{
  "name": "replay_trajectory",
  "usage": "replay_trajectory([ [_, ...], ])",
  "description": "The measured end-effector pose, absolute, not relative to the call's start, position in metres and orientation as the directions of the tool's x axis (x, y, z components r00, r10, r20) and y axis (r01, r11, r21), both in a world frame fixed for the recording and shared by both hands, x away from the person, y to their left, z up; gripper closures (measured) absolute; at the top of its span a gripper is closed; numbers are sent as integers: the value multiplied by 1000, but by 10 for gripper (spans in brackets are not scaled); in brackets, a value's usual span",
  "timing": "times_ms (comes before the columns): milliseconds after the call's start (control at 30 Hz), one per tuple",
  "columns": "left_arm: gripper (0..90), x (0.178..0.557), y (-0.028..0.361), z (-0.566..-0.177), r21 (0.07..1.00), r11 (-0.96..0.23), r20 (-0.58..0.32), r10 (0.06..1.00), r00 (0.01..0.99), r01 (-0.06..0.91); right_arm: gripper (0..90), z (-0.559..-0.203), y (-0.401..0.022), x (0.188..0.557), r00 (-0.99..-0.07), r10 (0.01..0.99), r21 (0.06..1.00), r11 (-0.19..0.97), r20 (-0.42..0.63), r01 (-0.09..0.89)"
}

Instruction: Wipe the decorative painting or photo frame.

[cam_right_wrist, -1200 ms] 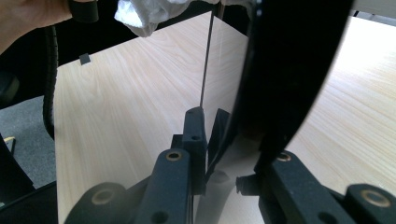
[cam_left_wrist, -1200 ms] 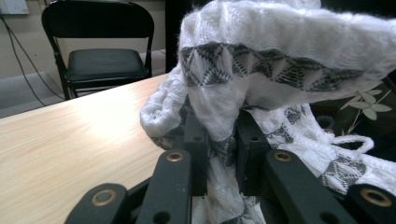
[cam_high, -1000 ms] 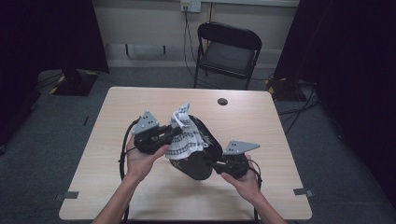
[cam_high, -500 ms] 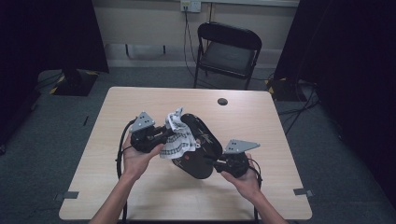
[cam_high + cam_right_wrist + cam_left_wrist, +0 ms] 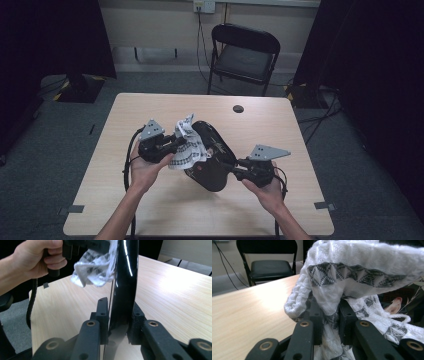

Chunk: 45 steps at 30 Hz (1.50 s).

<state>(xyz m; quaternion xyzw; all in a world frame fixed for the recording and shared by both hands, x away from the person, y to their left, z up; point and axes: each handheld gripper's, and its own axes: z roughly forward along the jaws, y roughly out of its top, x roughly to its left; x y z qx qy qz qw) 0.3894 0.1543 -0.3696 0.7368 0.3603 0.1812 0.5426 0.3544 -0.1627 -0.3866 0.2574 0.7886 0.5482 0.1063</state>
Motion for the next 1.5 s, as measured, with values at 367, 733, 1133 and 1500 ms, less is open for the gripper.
replay_trajectory([
  [367, 767, 387, 149, -368, 936, -162, -102, 722, 684, 312, 786, -386, -158, 359, -832, 543, 918, 264, 112, 295],
  [733, 770, 395, 161, -380, 921, -139, -150, 736, 660, 364, 788, -385, -161, 359, -830, 544, 915, 262, 124, 308],
  [1133, 771, 394, 155, -384, 918, -192, -99, 736, 670, 347, 789, -385, -167, 357, -831, 537, 912, 253, 144, 321],
  [1500, 771, 389, 147, -380, 924, -182, -119, 700, 704, 337, 790, -385, -170, 358, -832, 535, 912, 251, 147, 323],
])
